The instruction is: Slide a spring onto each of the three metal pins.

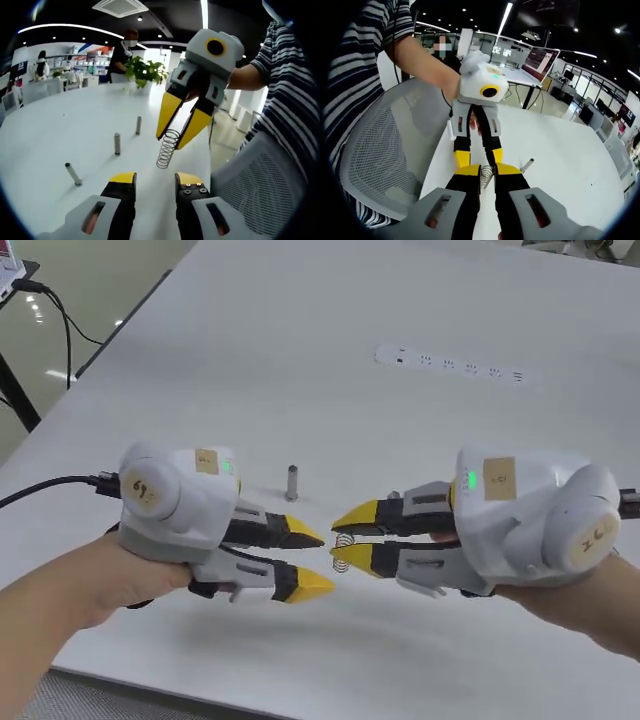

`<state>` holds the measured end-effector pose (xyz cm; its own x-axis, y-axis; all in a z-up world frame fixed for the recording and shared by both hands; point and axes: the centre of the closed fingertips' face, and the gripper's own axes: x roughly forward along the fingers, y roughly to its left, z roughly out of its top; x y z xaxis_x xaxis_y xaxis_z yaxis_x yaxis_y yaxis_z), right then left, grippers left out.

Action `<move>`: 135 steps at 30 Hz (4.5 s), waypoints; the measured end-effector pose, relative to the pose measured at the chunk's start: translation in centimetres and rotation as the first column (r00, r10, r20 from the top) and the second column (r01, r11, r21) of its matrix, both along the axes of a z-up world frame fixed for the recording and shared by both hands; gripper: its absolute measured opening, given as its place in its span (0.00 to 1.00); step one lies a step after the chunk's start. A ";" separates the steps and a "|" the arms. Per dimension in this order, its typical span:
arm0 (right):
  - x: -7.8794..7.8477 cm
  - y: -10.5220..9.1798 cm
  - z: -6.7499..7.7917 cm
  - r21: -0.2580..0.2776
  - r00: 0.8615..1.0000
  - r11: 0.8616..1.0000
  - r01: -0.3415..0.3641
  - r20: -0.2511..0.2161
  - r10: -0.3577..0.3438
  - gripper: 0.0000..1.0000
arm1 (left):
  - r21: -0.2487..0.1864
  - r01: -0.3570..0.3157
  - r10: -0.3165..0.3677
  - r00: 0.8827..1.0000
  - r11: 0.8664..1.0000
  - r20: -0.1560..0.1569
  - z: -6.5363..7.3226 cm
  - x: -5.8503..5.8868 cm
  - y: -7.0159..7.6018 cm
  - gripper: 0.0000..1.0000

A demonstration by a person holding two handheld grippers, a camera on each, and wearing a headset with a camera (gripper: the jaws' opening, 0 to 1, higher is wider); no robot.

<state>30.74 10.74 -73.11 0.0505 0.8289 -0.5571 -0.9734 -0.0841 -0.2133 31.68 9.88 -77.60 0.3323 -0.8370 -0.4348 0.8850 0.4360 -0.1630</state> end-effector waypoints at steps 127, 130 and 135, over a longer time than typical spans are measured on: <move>11.3 7.1 -7.6 -0.086 0.969 0.972 0.220 -0.095 -0.228 0.07 | 0.003 -0.286 0.286 0.957 0.958 -0.039 -0.8 1.4 9.3 0.98; 10.9 6.8 -8.7 -0.113 0.970 0.970 0.215 -0.089 -0.226 0.07 | -0.002 -0.291 0.291 0.956 0.957 -0.040 -0.8 1.5 9.3 0.98; 11.0 7.0 -8.5 -0.085 0.964 0.968 0.237 -0.106 -0.245 0.07 | -0.005 -0.294 0.294 0.955 0.956 -0.040 -0.9 1.7 9.2 0.98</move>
